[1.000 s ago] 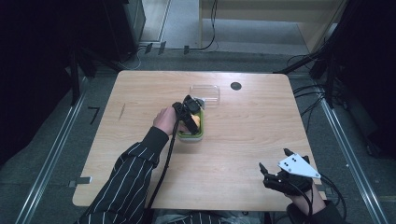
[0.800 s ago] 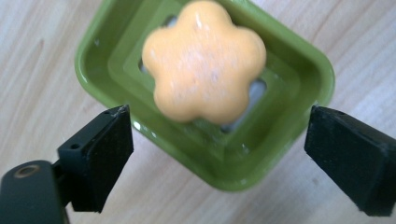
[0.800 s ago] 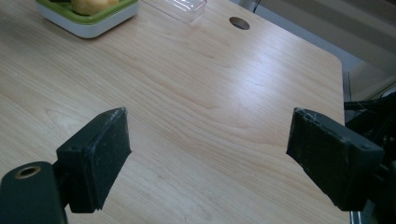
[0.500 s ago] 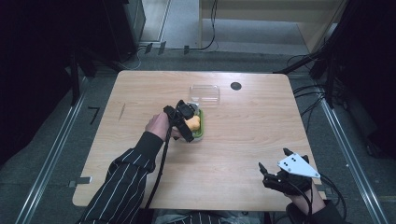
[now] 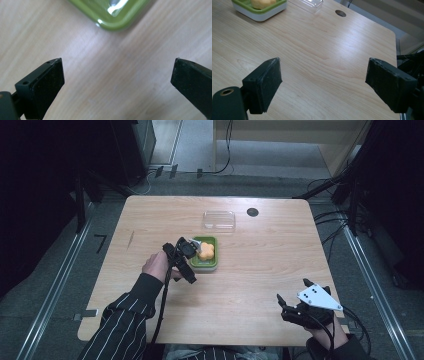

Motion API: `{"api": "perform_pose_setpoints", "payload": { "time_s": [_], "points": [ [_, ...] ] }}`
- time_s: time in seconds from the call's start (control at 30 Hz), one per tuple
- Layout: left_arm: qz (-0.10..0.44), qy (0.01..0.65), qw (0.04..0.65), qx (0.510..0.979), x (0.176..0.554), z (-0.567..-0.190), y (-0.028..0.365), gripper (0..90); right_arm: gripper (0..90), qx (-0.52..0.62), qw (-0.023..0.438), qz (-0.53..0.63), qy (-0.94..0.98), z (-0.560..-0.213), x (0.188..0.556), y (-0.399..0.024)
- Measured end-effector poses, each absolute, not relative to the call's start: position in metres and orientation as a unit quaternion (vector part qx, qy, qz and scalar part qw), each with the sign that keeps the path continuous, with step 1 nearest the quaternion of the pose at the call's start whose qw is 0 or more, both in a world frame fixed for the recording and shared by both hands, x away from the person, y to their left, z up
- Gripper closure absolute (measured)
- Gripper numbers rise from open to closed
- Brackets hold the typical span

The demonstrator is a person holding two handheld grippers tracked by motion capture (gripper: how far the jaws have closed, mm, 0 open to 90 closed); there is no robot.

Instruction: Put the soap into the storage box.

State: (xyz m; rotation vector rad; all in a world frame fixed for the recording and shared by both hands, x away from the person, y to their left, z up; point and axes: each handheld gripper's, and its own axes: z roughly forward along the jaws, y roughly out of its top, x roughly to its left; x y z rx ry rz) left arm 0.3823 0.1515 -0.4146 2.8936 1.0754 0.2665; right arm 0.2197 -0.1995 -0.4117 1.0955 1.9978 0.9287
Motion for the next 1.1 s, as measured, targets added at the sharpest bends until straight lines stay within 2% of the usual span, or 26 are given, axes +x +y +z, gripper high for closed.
{"api": "perform_pose_setpoints", "payload": {
  "time_s": [0.87, 1.1],
  "points": [
    [0.055, 0.358, 0.006, 0.932, 0.304, -0.433, 0.193, 0.0, 13.7, 0.418, 0.336, 0.356, 0.765, -0.412, 0.219, -0.199],
    [0.037, 0.376, 0.011, 0.926, 0.282, -0.436, 0.219, 0.0, 13.7, 0.418, 0.337, 0.356, 0.765, -0.412, 0.219, -0.199]
  ]
}}
